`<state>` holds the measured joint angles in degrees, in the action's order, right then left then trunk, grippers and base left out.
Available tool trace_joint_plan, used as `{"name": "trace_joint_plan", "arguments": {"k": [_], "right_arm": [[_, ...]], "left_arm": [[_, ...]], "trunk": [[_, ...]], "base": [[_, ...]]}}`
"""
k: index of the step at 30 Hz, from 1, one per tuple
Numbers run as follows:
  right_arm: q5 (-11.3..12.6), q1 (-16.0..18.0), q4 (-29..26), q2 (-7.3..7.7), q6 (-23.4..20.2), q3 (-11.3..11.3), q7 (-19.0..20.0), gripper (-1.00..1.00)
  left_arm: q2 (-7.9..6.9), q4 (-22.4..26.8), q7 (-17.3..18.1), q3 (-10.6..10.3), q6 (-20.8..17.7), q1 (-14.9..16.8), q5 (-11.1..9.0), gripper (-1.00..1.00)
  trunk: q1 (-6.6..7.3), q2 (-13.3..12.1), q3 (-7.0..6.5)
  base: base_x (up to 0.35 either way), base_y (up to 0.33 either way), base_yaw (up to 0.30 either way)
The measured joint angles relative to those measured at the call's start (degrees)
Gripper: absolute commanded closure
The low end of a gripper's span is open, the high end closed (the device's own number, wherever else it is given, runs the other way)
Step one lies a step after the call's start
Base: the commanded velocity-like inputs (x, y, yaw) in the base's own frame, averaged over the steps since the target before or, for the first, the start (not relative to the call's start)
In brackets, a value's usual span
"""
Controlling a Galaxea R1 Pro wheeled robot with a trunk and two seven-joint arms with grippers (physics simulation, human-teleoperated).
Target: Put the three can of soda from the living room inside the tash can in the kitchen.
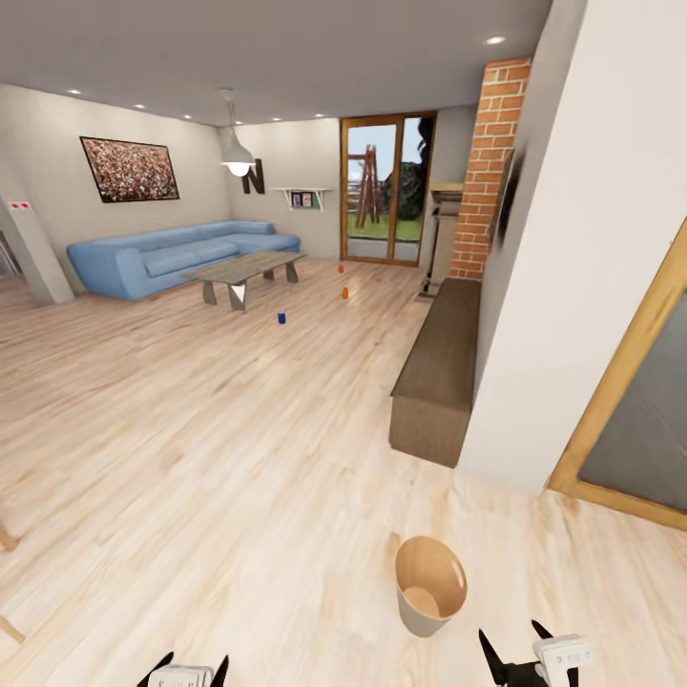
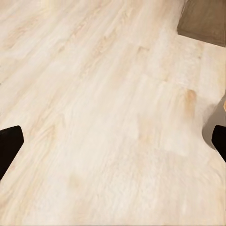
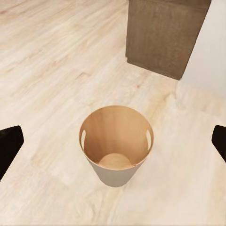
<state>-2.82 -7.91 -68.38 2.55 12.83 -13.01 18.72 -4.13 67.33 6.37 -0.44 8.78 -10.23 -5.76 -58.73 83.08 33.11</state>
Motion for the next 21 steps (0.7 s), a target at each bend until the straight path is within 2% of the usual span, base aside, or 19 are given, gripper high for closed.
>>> {"name": "trace_joint_plan", "arguments": {"k": [8, 15, 21], "right_arm": [[0.0, 0.0, 0.2, 0.04, -0.1, 0.0, 0.0, -1.00], [0.0, 0.2, 1.5, 0.08, -0.7, -0.2, 0.1, -1.00], [0.0, 0.4, 0.3, 0.05, -2.0, -0.1, 0.2, -1.00]], "left_arm": [[0.00, 0.0, 0.0, 0.0, -0.1, 0.0, 0.0, -1.00], [-0.02, -0.1, 0.2, 0.0, -0.3, 0.0, 0.0, -1.00], [-0.01, -0.1, 0.2, 0.0, -0.5, 0.0, 0.0, -1.00]], "trunk": [[0.00, 0.0, -0.01], [0.00, 0.0, -0.01], [0.00, 0.0, -0.01]], "base": [[0.261, 0.003, 0.006], [0.053, 0.000, 0.000], [0.005, 0.000, 0.000]]}}
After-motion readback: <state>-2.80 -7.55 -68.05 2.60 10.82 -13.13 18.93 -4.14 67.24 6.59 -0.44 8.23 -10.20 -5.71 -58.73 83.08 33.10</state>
